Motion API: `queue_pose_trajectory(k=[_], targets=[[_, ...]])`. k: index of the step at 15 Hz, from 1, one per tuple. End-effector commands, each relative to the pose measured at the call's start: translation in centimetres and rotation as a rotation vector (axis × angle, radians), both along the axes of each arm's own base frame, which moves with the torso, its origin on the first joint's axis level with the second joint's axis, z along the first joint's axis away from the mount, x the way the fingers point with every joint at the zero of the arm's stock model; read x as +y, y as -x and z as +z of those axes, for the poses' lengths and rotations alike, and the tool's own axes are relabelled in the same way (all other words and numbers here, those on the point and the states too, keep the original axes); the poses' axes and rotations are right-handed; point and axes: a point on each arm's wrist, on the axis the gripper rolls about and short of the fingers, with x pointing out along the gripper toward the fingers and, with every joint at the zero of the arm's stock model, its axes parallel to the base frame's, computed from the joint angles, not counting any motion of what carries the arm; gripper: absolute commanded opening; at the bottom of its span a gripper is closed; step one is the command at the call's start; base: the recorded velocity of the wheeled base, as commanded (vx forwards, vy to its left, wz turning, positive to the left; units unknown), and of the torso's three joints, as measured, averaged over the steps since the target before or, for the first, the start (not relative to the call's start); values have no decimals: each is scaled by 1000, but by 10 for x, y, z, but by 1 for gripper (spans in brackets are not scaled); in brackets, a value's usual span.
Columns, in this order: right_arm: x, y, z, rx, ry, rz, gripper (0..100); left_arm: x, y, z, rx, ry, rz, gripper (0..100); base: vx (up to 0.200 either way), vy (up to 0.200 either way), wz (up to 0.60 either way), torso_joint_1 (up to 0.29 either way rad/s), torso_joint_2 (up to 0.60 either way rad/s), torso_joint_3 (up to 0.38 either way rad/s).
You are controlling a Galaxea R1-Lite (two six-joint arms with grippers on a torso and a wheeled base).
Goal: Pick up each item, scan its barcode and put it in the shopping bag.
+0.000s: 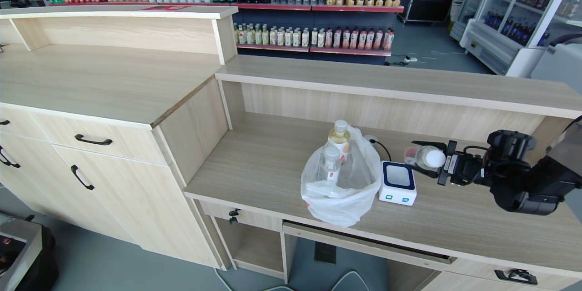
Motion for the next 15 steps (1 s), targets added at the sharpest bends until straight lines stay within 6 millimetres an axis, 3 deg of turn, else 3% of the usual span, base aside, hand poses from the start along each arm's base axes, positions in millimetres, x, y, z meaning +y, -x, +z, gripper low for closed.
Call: queue_pose_trajectory(k=[1, 15], targets=[[5, -3, -6, 6, -9, 12, 0, 0, 0, 0, 0, 0, 0, 100, 0, 0, 0, 0, 0, 0], [11, -16, -15, -8, -23, 26, 0, 0, 0, 0, 0, 0, 0, 100, 0, 0, 0, 0, 0, 0]])
